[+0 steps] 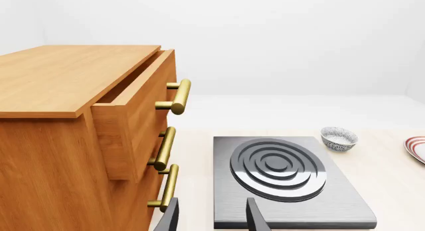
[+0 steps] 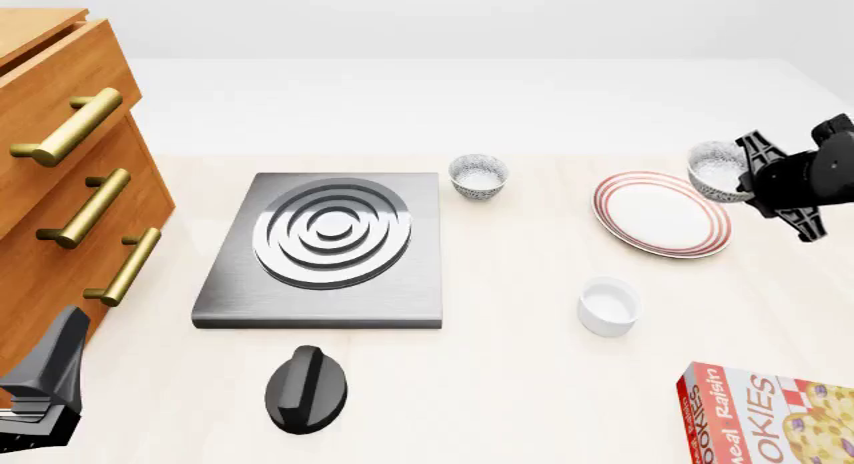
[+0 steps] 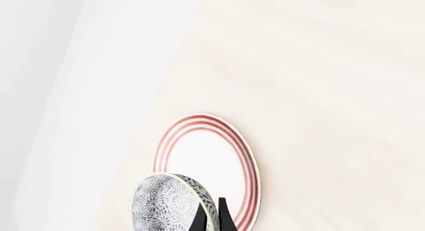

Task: Pick the akita bowl next to the cookies box and place it on the plate.

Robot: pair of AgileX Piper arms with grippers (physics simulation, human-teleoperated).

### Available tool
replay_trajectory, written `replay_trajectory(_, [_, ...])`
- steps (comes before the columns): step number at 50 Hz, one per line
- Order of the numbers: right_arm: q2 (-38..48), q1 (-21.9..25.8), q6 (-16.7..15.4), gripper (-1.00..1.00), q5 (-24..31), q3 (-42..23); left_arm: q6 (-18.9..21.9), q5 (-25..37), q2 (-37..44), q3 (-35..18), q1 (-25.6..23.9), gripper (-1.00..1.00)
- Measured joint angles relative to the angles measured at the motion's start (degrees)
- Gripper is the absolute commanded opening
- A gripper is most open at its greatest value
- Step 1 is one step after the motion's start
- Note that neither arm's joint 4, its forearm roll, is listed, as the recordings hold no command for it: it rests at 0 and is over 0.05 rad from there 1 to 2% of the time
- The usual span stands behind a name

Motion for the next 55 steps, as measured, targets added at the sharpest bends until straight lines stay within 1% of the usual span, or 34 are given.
replay_trajectory(20, [5.41, 3.1, 0.67, -1.0, -2.84, -2.21, 0.0, 0.0, 0.0, 0.0, 0.0, 1.0])
replay_trajectory(38, [9.26, 3.42, 1.21, -1.0, -5.0, -2.73, 0.0, 0.0, 0.0, 0.0, 0.0, 1.0])
replay_trajectory(55, [14.38, 3.67, 1.68, -1.0, -5.72, -5.84, 0.0, 0.0, 0.0, 0.0, 0.0, 1.0])
